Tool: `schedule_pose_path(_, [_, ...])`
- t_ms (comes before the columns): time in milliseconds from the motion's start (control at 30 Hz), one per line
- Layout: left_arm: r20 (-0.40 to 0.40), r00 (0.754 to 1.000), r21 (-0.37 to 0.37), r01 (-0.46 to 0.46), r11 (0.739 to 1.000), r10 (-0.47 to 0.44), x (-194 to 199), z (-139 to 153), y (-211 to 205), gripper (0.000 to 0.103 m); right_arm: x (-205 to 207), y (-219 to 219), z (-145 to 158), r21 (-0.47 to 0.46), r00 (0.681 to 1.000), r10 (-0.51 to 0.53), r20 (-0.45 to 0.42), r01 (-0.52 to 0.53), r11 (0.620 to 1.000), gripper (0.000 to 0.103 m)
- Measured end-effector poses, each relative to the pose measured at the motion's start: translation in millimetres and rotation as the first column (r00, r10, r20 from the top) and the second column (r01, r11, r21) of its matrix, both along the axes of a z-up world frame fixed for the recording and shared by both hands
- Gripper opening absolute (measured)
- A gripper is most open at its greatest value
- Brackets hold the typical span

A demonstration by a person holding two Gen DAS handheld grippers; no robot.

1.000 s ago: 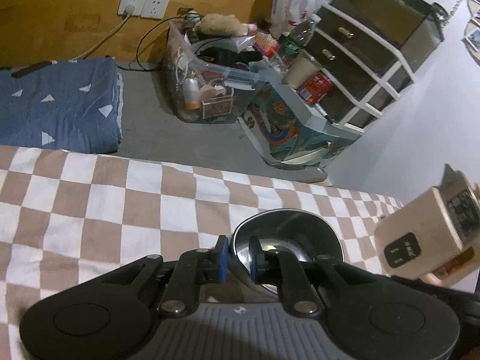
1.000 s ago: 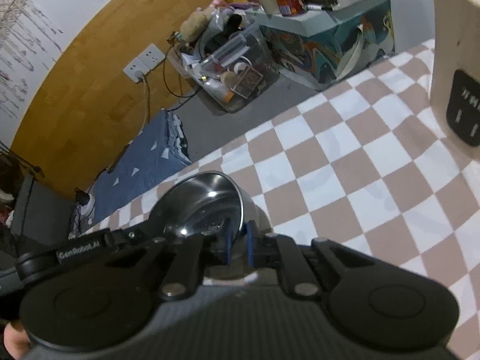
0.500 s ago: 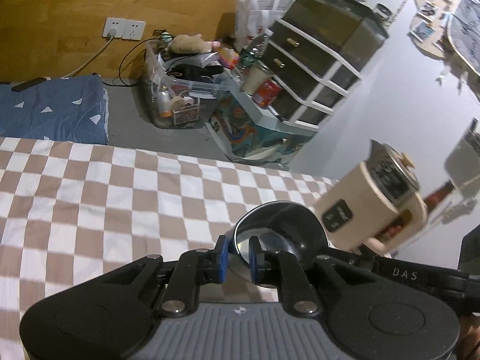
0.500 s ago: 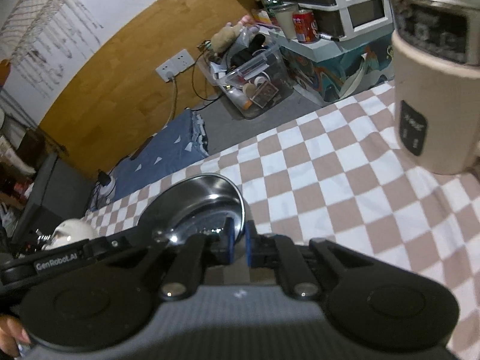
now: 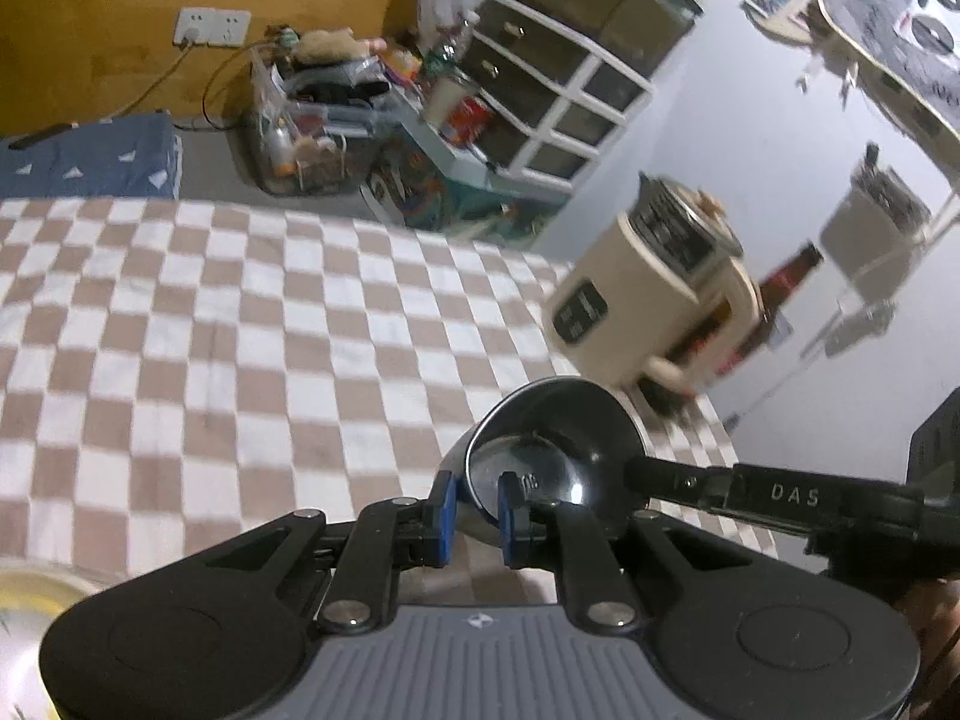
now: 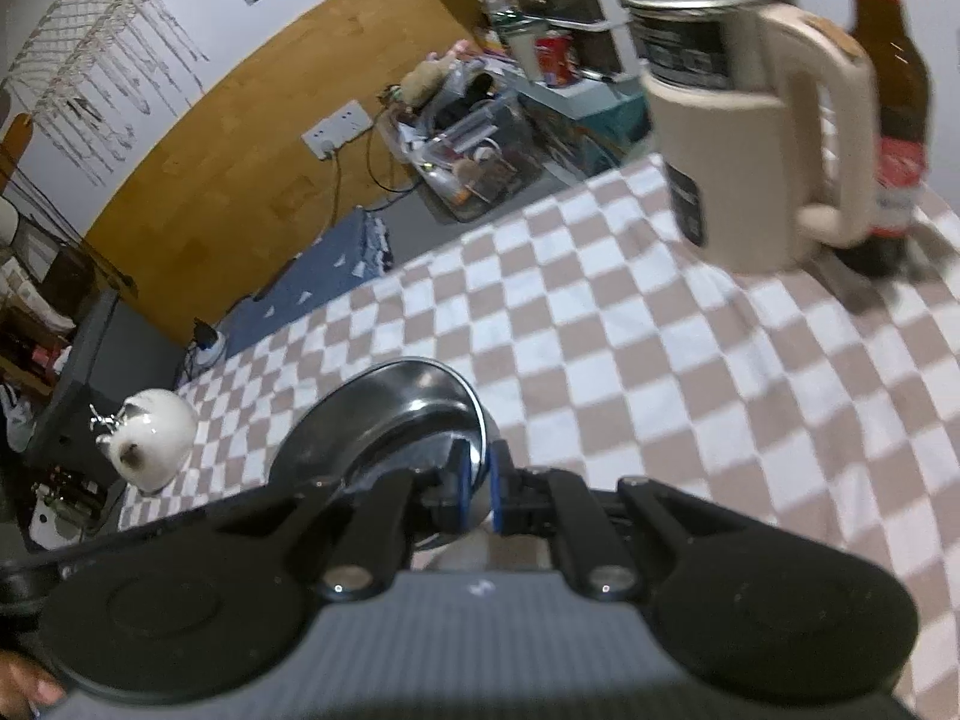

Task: Organize plates and bowls
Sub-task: 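Carry the steel bowl with both tools over the stacked steel trays, then lower the steel bowl into the top tray and open the left tool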

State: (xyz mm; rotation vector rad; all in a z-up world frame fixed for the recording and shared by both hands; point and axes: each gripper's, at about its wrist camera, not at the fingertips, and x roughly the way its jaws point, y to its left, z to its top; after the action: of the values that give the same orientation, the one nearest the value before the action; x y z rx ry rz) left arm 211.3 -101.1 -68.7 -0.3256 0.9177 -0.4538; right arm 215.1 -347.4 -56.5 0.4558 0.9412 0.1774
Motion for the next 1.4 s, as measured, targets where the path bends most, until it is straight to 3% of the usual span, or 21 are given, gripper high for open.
schedule_pose_path(367, [-0.069, 0.997, -0.002, 0.031, 1.0, -0.031, -47.5, -21.5, -33.0, 0.016, -56.1, -27.5, -10.2, -0.032, 0.999, 0.001, -0.053, -0.002, 0.999, 0.007])
schedule_pose_path(700, [-0.113, 0.992, 0.033, 0.067, 0.997, -0.063, -74.0, -35.3, -59.9, 0.016, -79.6, -51.4, -18.3, -0.035, 0.997, -0.013, -0.078, 0.01, 0.999, 0.007])
schedule_pose_path(967, [-0.189, 0.979, 0.053, 0.088, 0.995, -0.077, -82.4, -50.6, -67.3, 0.022, -86.0, -50.3, -30.1, -0.039, 0.993, 0.025, -0.118, -0.029, 0.999, 0.007])
schedule_pose_path(1400, [-0.23, 0.971, 0.053, 0.076, 0.996, -0.061, -83.0, -58.8, -71.6, 0.026, -75.5, -48.5, -39.4, -0.068, 0.989, 0.063, -0.137, -0.073, 0.995, 0.007])
